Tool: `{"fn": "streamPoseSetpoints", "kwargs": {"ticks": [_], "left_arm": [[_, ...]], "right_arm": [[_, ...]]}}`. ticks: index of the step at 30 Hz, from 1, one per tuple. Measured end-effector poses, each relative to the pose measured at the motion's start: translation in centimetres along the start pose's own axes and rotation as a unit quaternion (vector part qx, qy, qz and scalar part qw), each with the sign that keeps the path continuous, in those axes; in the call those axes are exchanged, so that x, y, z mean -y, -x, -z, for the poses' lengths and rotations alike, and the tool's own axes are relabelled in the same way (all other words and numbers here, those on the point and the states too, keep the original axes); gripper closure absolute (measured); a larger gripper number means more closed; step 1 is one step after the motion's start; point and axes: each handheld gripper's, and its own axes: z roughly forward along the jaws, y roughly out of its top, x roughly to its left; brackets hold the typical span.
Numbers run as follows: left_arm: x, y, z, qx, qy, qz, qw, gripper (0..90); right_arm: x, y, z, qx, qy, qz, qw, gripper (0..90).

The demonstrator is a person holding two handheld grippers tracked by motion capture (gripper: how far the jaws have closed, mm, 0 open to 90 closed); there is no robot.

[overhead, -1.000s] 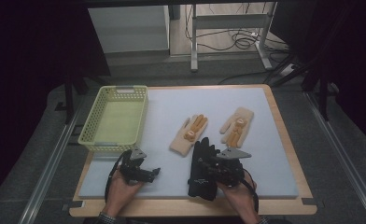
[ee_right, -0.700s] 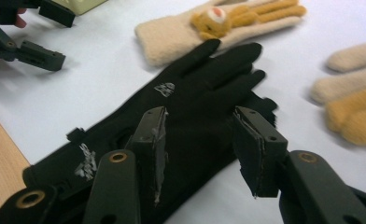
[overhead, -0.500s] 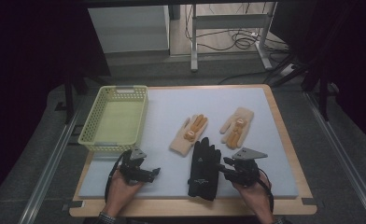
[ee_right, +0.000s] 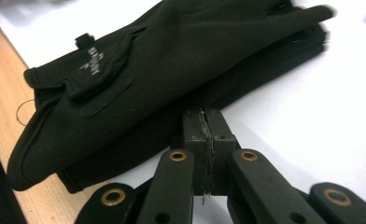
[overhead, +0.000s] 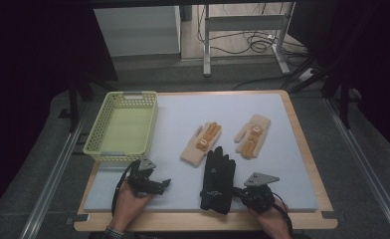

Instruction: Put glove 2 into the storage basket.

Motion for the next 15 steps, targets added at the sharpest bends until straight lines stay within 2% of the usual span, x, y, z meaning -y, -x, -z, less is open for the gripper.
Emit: {"fn": "streamPoseSetpoints", "kwargs": {"ticks": [11,15], "left_arm": [[0.0,0.0,0.0,0.0,0.0,0.0,1.0,4.9],[0.0,0.0,0.0,0.0,0.0,-0.001,1.0,4.9]], "right_arm": [[-1.0,-0.9,-1.6,-0.015,0.006,0.007,0.9998,88.1],[-1.8,-1.3,-2.7,-0.021,0.007,0.011,0.9997,88.0]]}}
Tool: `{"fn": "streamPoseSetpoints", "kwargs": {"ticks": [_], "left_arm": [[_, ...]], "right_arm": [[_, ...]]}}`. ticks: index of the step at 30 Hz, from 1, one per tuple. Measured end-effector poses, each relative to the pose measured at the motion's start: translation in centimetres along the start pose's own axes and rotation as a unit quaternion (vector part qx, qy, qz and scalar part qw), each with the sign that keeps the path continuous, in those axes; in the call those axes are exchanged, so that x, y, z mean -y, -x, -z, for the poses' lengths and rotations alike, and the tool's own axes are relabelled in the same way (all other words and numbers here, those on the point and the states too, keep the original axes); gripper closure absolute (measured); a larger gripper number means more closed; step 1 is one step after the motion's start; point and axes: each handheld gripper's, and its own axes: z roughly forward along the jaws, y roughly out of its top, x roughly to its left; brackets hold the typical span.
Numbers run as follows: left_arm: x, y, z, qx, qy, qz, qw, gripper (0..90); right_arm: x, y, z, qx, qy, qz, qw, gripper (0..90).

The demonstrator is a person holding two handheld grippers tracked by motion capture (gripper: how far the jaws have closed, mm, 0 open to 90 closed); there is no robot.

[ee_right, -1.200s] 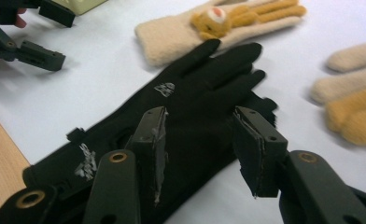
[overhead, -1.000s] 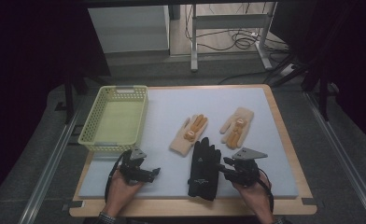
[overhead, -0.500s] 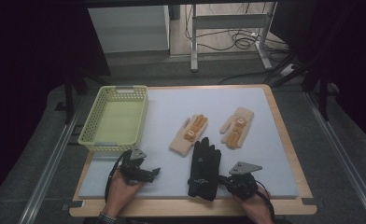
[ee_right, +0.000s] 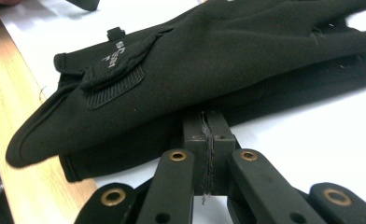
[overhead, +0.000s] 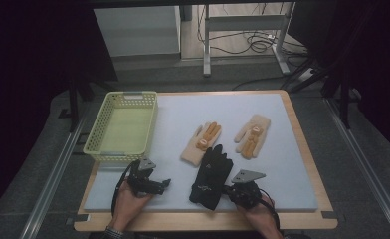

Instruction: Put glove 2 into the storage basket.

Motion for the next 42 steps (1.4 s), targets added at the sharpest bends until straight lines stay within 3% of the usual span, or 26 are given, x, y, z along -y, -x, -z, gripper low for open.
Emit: {"fn": "streamPoseSetpoints", "kwargs": {"ticks": [14,19,25,31,37,42], "left_arm": [[0.0,0.0,0.0,0.0,-0.001,0.001,1.0,4.8],[0.0,0.0,0.0,0.0,-0.001,0.0,1.0,4.8],[0.0,0.1,0.0,0.0,-0.002,0.0,1.0,4.7],[0.0,0.1,0.0,-0.001,-0.003,0.001,1.0,4.8],[0.0,0.0,0.0,0.0,-0.002,0.001,1.0,4.8],[0.0,0.0,0.0,0.0,-0.001,0.001,1.0,4.9]], "right_arm": [[-2.4,-0.5,-2.9,0.0,-0.003,0.007,1.0,88.0],[-3.8,-0.6,-4.6,0.011,-0.004,0.015,0.9998,88.0],[-4.3,-0.6,-5.2,0.011,-0.005,0.015,0.9998,86.8],[-3.6,0.2,-3.5,0.02,-0.005,0.015,0.9997,75.1],[-2.2,3.1,-0.4,0.061,0.004,-0.005,0.9981,59.5],[-1.3,4.8,1.0,0.093,0.002,-0.01,0.9956,46.8]]}}
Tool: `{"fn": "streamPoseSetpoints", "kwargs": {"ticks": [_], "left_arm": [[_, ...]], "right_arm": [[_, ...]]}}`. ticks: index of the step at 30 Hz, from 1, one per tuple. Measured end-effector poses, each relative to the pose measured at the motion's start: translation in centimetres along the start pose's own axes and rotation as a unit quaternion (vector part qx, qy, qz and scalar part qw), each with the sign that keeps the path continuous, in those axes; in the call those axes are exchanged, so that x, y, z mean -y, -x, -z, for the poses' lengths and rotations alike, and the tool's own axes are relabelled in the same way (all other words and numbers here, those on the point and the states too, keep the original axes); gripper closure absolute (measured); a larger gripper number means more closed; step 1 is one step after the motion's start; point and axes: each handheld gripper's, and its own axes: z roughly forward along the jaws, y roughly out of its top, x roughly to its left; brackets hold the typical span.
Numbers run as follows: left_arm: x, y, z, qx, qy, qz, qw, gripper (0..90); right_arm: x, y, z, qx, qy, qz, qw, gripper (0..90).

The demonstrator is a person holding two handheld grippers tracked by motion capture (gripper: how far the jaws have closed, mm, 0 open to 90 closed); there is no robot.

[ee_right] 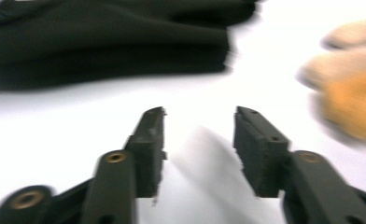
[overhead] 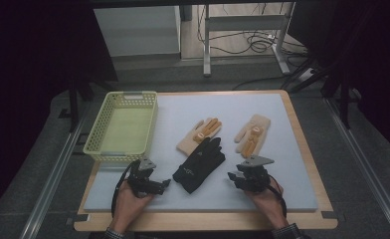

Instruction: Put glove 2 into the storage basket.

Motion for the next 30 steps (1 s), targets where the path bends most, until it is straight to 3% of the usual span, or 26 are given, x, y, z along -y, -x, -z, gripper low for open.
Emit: {"fn": "streamPoseSetpoints", "kwargs": {"ticks": [7,13,15,19,30], "left_arm": [[0.0,0.0,0.0,0.0,-0.001,0.0,1.0,4.8],[0.0,0.0,0.0,0.001,-0.002,0.0,1.0,4.5],[0.0,0.0,0.0,0.003,-0.003,0.0,1.0,4.2],[0.0,-0.1,0.0,0.006,-0.004,-0.001,1.0,4.0],[-0.2,-0.3,0.3,0.014,-0.01,-0.006,0.9998,5.8]], "right_arm": [[1.6,3.0,1.5,0.041,-0.001,-0.017,0.999,24.8],[2.8,5.1,2.4,0.07,-0.001,-0.03,0.9971,17.4],[3.1,5.4,2.3,0.078,-0.011,-0.029,0.9965,14.9],[3.1,5.8,2.2,0.072,-0.02,-0.04,0.9964,12.3],[3.2,5.7,2.2,0.074,-0.018,-0.039,0.9964,12.0]]}}
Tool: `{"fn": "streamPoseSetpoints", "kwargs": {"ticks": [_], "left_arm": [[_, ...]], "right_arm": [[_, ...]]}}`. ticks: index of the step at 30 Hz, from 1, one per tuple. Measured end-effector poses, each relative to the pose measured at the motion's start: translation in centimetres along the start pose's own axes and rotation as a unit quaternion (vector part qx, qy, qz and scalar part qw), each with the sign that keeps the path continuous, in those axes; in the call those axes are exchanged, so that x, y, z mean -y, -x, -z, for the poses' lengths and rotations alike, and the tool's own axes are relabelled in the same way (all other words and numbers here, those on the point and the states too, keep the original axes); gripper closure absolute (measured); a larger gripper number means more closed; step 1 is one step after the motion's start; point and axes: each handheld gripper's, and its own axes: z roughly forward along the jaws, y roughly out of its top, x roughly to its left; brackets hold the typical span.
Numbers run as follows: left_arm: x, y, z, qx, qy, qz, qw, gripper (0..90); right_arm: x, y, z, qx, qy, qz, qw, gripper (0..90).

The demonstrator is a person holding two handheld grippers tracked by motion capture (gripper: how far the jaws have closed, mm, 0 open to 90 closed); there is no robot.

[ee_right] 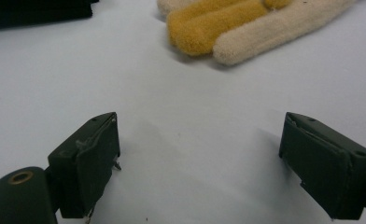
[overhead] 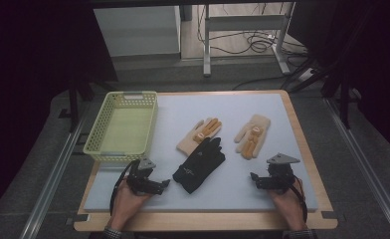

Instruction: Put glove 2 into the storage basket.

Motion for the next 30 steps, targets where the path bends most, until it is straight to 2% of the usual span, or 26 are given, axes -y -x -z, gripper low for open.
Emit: {"fn": "streamPoseSetpoints", "kwargs": {"ticks": [2,4,10,15,22,27,30], "left_arm": [[-0.2,0.1,0.3,0.016,0.005,0.006,0.9998,5.7],[-0.6,0.4,0.6,0.021,0.008,0.007,0.9997,4.5],[-2.7,1.7,1.5,0.038,0.007,-0.011,0.9992,1.5],[-4.9,2.9,1.4,0.049,0.006,-0.022,0.9985,0.0],[-7.6,5.1,-0.1,0.056,0.0,-0.039,0.9976,0.0],[-8.3,6.4,-2.0,0.06,-0.011,-0.039,0.9974,0.0],[-8.5,7.0,-3.3,0.052,-0.02,-0.038,0.9977,0.0]], "right_arm": [[0.0,0.0,0.0,0.0,0.0,0.0,1.0,12.0],[0.0,0.0,0.0,0.0,0.0,0.0,1.0,12.0],[0.0,0.0,0.0,0.0,0.0,0.0,1.0,12.0],[0.0,0.0,0.0,0.0,0.001,0.0,1.0,12.0],[0.0,0.0,0.0,0.0,0.001,0.001,1.0,12.0],[0.0,0.0,0.0,0.0,0.001,0.0,1.0,12.0],[0.0,0.0,0.0,0.0,0.001,0.0,1.0,12.0]]}}
